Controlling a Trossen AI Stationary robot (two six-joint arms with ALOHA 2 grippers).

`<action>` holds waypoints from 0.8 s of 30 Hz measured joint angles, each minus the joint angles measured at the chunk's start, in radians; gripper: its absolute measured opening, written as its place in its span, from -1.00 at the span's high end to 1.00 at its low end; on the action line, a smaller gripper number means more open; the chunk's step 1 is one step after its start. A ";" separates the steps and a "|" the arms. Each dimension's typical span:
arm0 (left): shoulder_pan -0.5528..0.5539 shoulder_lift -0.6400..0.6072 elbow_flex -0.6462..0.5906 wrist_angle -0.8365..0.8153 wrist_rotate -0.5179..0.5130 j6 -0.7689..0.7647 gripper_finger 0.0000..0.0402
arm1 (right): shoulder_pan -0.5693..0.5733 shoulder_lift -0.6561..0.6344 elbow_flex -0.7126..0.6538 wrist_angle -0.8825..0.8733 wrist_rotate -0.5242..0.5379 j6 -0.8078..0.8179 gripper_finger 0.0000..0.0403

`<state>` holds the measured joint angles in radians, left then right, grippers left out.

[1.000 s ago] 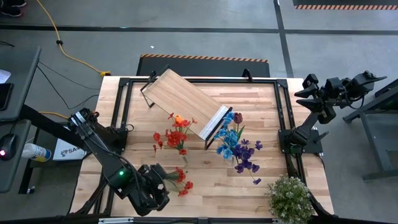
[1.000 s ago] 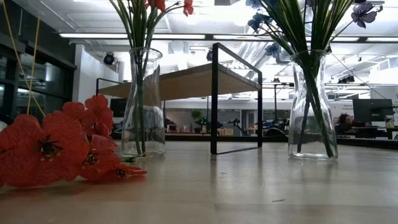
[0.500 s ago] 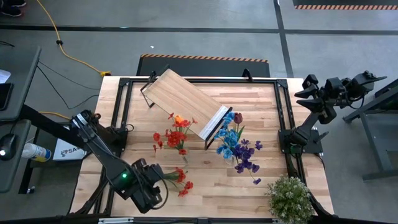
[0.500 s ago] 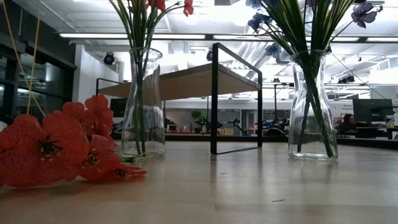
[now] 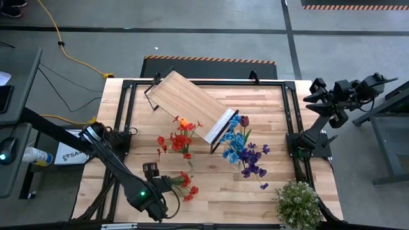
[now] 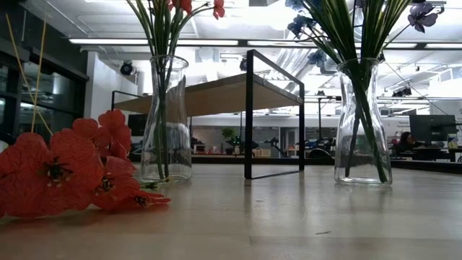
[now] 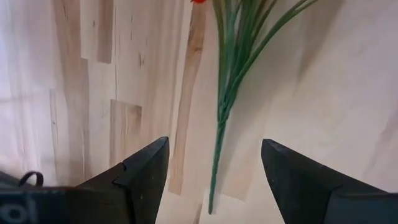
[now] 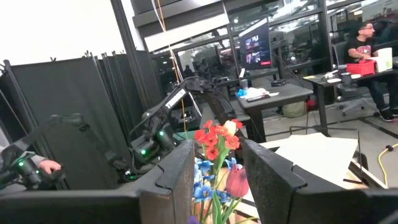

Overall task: Pick and place flowers into a vace then onto a shelf
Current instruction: Put the red flowers into the left transparent vase

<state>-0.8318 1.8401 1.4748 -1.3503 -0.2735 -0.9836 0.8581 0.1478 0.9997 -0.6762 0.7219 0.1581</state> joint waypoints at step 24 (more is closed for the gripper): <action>0.000 0.000 -0.247 0.295 -0.010 -0.173 -0.44 | 0.000 0.000 0.000 0.001 0.003 0.029 0.36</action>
<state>-0.8318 1.8399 1.2276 -1.0556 -0.2830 -1.1564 0.8578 0.1482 0.9993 -0.6754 0.7246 0.1867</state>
